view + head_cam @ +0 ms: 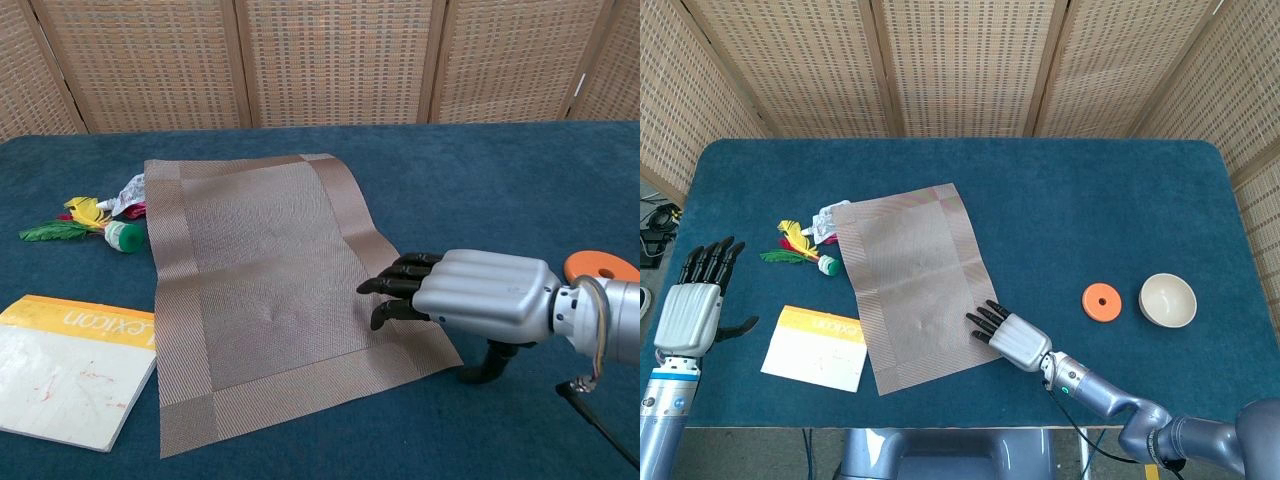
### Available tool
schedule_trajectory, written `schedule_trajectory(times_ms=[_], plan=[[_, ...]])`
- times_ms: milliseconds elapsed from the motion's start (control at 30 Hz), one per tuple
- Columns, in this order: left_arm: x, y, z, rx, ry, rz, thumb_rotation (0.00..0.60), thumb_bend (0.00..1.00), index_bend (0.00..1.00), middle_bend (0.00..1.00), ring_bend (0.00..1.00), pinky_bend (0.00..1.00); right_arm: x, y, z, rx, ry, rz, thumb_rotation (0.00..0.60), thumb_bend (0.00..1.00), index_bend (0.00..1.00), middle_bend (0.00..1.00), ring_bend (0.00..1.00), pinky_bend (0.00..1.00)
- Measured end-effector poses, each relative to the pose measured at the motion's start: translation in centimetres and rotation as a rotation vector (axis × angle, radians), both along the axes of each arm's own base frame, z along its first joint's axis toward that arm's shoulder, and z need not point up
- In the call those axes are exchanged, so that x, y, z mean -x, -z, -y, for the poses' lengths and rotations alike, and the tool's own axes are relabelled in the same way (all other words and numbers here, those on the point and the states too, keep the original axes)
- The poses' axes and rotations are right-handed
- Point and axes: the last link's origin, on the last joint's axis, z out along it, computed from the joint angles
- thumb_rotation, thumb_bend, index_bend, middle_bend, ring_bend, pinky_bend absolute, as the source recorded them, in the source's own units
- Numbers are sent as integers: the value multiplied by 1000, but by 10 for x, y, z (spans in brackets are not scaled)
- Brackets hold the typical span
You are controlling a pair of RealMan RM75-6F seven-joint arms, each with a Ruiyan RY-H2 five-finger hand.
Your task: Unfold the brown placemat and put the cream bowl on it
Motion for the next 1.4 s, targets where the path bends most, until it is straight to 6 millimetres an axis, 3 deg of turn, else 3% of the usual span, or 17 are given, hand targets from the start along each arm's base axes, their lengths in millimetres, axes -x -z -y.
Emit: schedule_trajectory(times_ms=[233,567,833,967,1133,1400], plan=[[1,-1,1,2,0,7,600,0,0,0,0,0,-3,5,5,12,5,1,600,6,231,0,0,0],[1,-2,1,4,3,14,600,0,0,0,0,0,-10,9,13,21,16,49,600,342,246,0,0,0],[0,-1,2,11,5,13,600,0,0,0,0,0,-17,7,14,15,3,85,600,366,254,0,0,0],[0,0,2,13,6,13,600,0,0,0,0,0,-17,6,15,15,4,92,600,431,270,0,0,0],[0,0,2,18,8,12,600,0,0,0,0,0,-17,5,15,16,1,90,600,536,373,0,0,0],[0,0,2,18,8,14,600,0,0,0,0,0,-16,5,14,8,-1,98,600,686,673,0,0,0]])
